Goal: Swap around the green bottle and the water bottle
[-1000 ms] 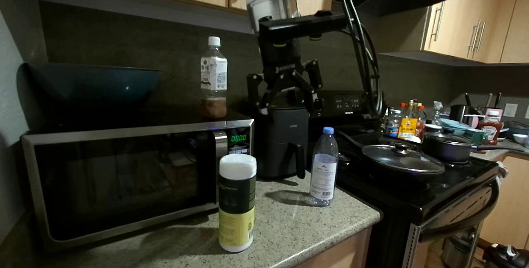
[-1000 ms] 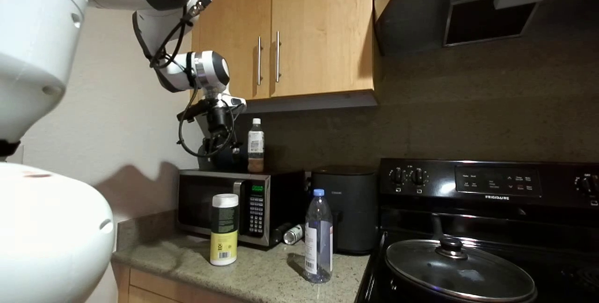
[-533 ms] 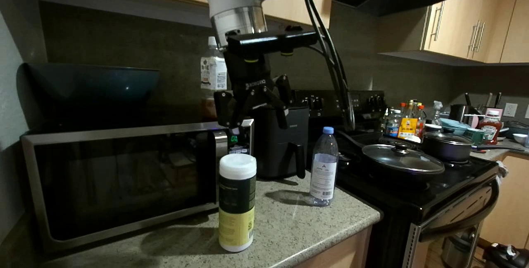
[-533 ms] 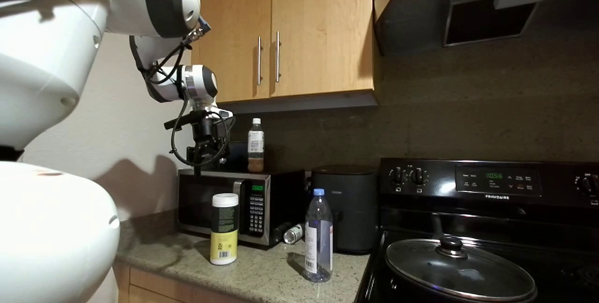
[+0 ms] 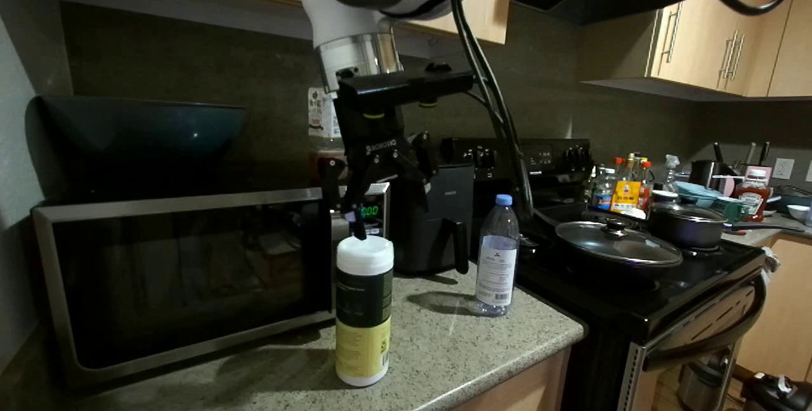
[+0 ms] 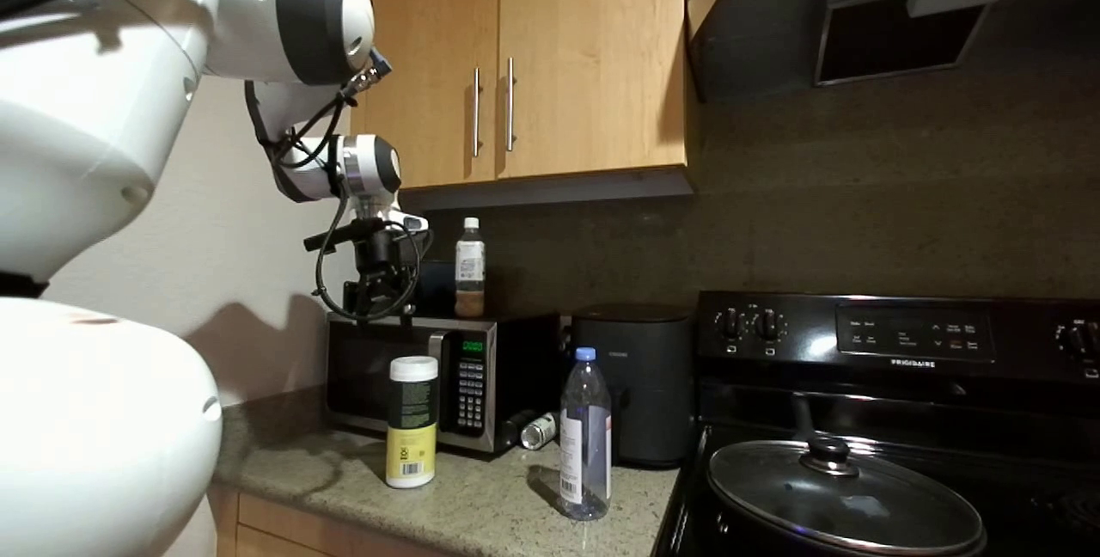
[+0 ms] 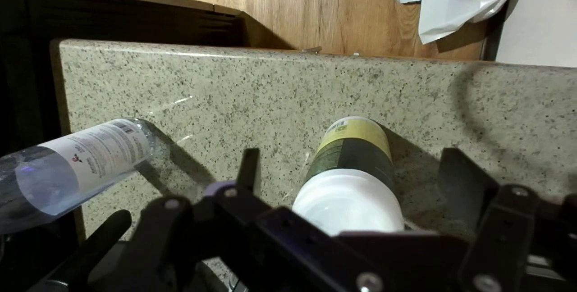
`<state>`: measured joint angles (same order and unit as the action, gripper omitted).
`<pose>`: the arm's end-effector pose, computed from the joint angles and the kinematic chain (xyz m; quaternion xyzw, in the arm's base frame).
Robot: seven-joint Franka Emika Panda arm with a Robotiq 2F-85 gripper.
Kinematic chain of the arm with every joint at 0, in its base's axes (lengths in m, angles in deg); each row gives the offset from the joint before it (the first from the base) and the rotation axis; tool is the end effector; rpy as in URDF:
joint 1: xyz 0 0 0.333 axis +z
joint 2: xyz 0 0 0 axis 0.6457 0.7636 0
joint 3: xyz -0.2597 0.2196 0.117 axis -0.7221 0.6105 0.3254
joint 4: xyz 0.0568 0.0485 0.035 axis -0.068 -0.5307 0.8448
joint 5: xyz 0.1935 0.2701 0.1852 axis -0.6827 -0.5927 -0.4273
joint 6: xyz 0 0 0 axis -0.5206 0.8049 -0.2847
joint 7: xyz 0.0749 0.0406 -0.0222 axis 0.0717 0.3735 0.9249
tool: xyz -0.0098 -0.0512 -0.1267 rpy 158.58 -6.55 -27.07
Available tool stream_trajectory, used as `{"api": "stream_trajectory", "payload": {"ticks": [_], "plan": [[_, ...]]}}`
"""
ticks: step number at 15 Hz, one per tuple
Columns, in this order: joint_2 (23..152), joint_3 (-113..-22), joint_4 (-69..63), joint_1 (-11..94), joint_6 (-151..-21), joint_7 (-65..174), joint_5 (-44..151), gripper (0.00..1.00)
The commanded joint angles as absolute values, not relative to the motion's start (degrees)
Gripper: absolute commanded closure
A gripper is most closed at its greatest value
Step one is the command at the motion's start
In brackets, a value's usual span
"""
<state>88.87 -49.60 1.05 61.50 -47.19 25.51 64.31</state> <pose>0.5420 0.3212 0.4795 0.9923 0.0328 -0.0296 0.1159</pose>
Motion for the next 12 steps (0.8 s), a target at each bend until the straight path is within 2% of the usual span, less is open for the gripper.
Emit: {"api": "stream_trajectory", "payload": {"ticks": [1, 12], "plan": [[91.40, -50.57, 2.36, 62.08, -50.28, 25.25, 62.62, 0.00], [93.77, -52.60, 2.77, 62.08, -55.16, 21.45, 60.59, 0.00]]}}
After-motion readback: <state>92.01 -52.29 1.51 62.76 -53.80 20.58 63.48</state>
